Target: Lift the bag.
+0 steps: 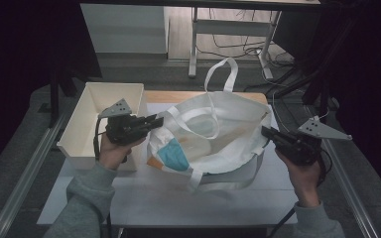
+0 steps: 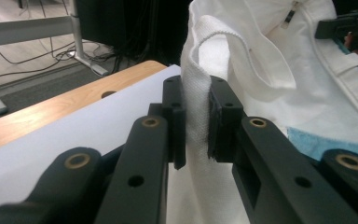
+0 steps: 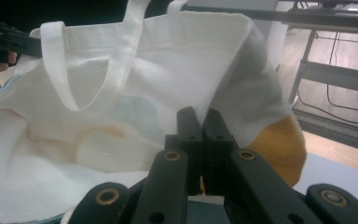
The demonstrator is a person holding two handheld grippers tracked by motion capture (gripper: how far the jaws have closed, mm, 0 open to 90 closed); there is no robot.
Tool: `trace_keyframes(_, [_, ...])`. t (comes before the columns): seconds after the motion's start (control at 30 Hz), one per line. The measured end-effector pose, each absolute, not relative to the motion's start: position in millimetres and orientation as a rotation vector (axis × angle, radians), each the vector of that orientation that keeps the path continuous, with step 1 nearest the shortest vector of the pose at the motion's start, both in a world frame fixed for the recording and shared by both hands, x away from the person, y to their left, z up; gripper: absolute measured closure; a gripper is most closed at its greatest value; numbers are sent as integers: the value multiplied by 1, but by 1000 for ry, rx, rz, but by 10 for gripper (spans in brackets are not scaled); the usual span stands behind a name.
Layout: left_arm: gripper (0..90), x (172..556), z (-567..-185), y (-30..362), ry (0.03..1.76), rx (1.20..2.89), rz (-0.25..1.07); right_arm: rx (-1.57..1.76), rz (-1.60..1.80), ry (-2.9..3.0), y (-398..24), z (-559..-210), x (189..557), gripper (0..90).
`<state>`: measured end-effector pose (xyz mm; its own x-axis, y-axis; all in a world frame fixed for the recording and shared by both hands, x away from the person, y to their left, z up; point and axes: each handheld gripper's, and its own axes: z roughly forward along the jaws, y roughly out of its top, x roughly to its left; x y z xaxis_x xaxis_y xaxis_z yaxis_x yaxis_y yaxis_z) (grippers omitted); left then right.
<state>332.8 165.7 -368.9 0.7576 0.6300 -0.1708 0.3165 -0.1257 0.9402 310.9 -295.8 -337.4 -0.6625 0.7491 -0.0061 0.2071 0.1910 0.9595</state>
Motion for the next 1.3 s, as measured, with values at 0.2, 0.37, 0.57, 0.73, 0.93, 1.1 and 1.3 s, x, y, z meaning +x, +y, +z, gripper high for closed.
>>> trace_keyframes(0.2, [789,339,-360,174,761,1679,321,869,1490,1961,-295,-327,310,877])
trace_keyframes(0.37, [789,348,-351,178,776,1672,338,843,1516,1924,-295,-312,308,877])
trace_keyframes(0.57, [787,364,-365,165,823,1749,342,883,1453,1999,-287,-328,326,877])
trace_keyframes(0.73, [782,376,-376,149,867,1835,365,936,1368,2061,-275,-353,350,877])
trace_keyframes(0.93, [776,387,-394,132,907,1929,355,1013,1293,2119,-265,-387,378,877])
trace_keyframes(1.1, [773,390,-404,130,921,1937,328,1054,1305,2129,-269,-403,385,877])
trace_keyframes(1.3, [760,392,-405,128,929,1954,311,1056,1299,2147,-272,-408,388,877])
